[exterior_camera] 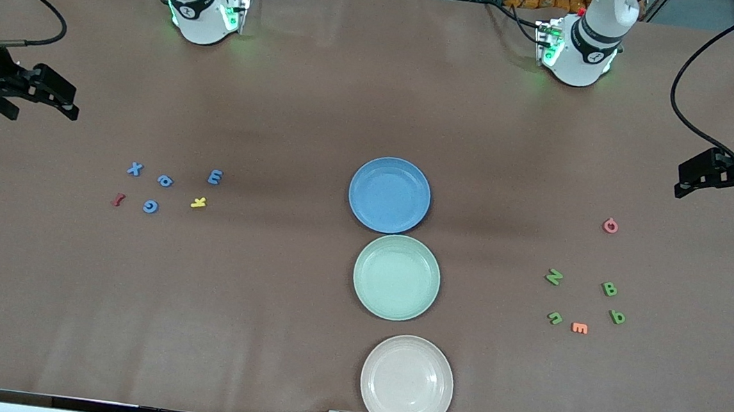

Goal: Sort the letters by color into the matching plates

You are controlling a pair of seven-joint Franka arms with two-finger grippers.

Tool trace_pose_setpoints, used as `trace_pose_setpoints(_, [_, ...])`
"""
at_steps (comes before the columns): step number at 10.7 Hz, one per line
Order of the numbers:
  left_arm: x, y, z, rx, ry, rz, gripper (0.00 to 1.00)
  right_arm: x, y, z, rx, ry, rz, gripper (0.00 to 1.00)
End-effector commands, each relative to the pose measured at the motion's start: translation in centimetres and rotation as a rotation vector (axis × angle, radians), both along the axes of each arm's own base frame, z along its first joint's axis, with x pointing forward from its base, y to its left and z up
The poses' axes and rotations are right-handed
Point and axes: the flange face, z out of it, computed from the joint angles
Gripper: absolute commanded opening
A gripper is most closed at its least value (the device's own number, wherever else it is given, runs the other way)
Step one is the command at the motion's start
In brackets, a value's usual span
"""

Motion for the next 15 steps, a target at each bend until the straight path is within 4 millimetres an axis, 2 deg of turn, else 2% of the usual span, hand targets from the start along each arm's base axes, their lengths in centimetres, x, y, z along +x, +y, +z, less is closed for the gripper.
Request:
trace_pose_setpoints(1, [-0.1, 0.0, 0.1, -0.027, 0.003, 0.007, 1.00, -0.9, -0.3, 0.2, 0.011, 0.000, -0.001, 1.00])
trace_pose_setpoints(4, [0.3, -0.3, -0.5, -0.015, 0.011, -0.001, 1.00, -0.9, -0.4, -0.8, 0.006, 0.013, 0.000, 1.00])
trace_pose_setpoints(6, [0.6, -0.5, -1.2, -0.009, 0.023, -0.006, 1.00, -1.0, -0.6, -3.6, 0.004, 0.022, -0.007, 1.00])
trace_pose_setpoints(8, [1.1, -0.3, -3.2, -0.015, 0.062, 0.018, 1.00, -1.1, -1.3, -8.1, 0.002, 0.009, -0.024, 1.00])
trace_pose_setpoints(9, [1.1, -0.1, -4.7, -0.021, 0.085, 0.025, 1.00, -1.2, -1.3, -10.1, -0.001, 0.001, -0.027, 1.00])
trace_pose_setpoints(11, [0.7, 0.7, -8.3, -0.022, 0.067, 0.044, 1.00, -1.6, -3.0, -14.3, -0.003, -0.018, -0.062, 1.00])
trace_pose_setpoints(14, [0.6, 1.3, -15.1, -0.008, 0.045, 0.047, 1.00, -2.4, -4.1, -22.1, -0.012, -0.118, -0.091, 1.00])
trace_pose_setpoints(15, [0.4, 2.3, -17.6, -0.007, 0.038, 0.064, 1.00, -2.0, -4.1, -24.6, -0.016, -0.124, -0.092, 1.00])
